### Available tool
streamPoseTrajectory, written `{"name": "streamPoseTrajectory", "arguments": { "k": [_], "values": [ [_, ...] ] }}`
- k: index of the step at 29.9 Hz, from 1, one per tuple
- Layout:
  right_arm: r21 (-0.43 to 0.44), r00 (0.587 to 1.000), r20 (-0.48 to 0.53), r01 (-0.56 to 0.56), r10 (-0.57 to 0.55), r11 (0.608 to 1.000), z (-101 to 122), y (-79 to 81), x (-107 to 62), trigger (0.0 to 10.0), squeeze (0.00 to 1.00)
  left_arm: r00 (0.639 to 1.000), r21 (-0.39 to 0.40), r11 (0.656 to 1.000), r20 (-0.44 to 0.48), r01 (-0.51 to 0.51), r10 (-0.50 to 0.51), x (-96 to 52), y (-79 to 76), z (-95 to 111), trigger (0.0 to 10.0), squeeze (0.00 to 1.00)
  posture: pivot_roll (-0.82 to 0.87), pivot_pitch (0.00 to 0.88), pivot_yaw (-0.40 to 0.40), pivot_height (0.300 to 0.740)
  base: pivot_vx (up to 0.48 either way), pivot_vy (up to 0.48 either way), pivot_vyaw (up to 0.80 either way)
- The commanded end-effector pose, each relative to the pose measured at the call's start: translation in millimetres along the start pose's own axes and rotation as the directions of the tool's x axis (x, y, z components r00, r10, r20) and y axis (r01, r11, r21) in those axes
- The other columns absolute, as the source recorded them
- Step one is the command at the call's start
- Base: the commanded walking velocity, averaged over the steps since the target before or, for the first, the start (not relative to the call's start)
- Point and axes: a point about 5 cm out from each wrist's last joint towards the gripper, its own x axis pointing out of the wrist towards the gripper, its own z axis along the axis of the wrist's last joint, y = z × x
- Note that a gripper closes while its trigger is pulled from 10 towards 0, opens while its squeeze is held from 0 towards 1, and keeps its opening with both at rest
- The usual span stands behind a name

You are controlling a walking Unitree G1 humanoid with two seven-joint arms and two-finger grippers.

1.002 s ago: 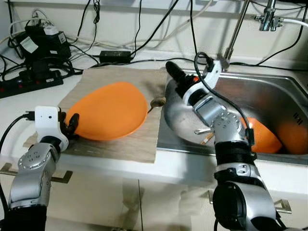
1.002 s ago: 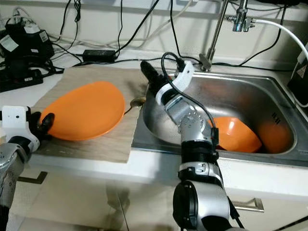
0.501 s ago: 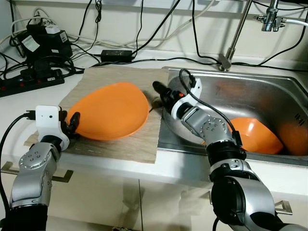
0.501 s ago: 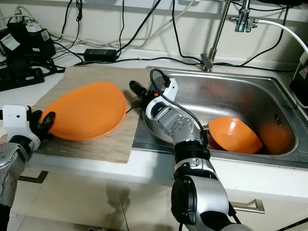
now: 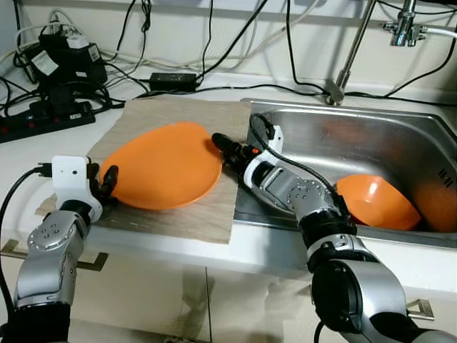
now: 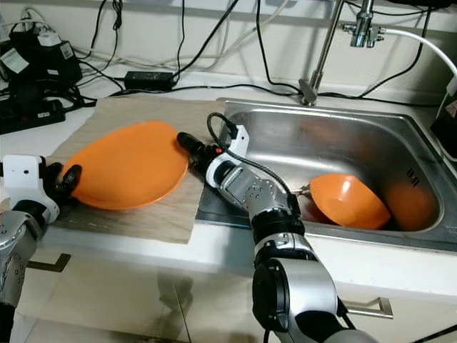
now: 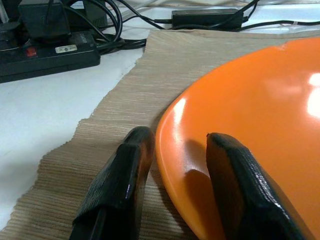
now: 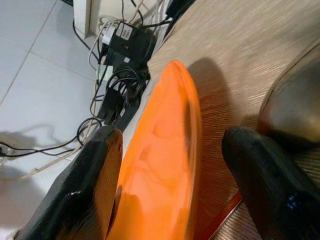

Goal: Kitchen organization

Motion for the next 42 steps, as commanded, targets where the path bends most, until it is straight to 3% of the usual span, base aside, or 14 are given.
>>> {"name": "streamPoseTrajectory", "arguments": {
  "k": [1,7,12,13,14,15,33,42],
  "values": [
    [0.011,0.991,-0.070,-0.113,0.114,0.994,-27,35.0,23.6,10.0,0.00,0.972,-0.023,1.000,-0.235,0.003,-0.008,-8.5,-4.8,-52,10.0,0.00,0.09,0.000,-0.046,0.740,0.000,0.000,0.00],
    [-0.118,0.983,-0.072,-0.174,0.166,0.978,-33,47.1,30.5,10.0,0.00,0.973,-0.022,1.000,-0.231,0.007,-0.012,-8.0,-5.8,-50,10.0,0.00,0.09,0.000,-0.048,0.740,0.000,0.000,0.00],
    [-0.193,0.989,-0.071,-0.141,0.129,0.971,-37,42.7,32.5,10.0,0.00,0.974,-0.027,1.000,-0.225,0.009,-0.015,-7.6,-8.3,-49,10.0,0.00,0.09,0.000,-0.053,0.740,0.000,0.000,0.00],
    [-0.199,0.991,-0.068,-0.130,0.118,0.971,-38,40.7,32.5,0.8,0.00,0.974,-0.028,1.000,-0.225,0.009,-0.015,-7.5,-8.6,-49,10.0,0.00,0.09,0.000,-0.053,0.740,0.000,0.000,0.00],
    [-0.201,0.992,-0.065,-0.123,0.112,0.972,-39,39.6,32.4,0.8,0.00,0.974,-0.029,1.000,-0.225,0.009,-0.015,-7.4,-8.7,-49,10.0,0.00,0.09,0.000,-0.053,0.740,0.000,0.000,0.00],
    [-0.202,0.991,-0.068,-0.123,0.112,0.972,-40,38.5,32.2,0.0,0.00,0.975,-0.030,0.999,-0.223,0.010,-0.017,-7.3,-9.6,-49,10.0,0.00,0.09,0.000,-0.055,0.740,0.000,0.000,0.00],
    [-0.152,0.996,-0.076,-0.067,0.056,0.986,-50,22.9,28.4,0.0,0.00,0.976,-0.035,0.999,-0.218,0.019,-0.026,-5.4,-12.6,-44,10.0,0.00,0.08,0.000,-0.051,0.740,0.000,0.000,0.00],
    [-0.182,0.995,-0.061,-0.092,0.082,0.979,-46,28.5,29.5,0.0,0.00,0.977,-0.043,0.999,-0.209,0.029,-0.038,-2.6,-15.9,-38,10.0,0.00,0.08,0.000,-0.049,0.740,0.000,0.000,0.00]
  ]
}}
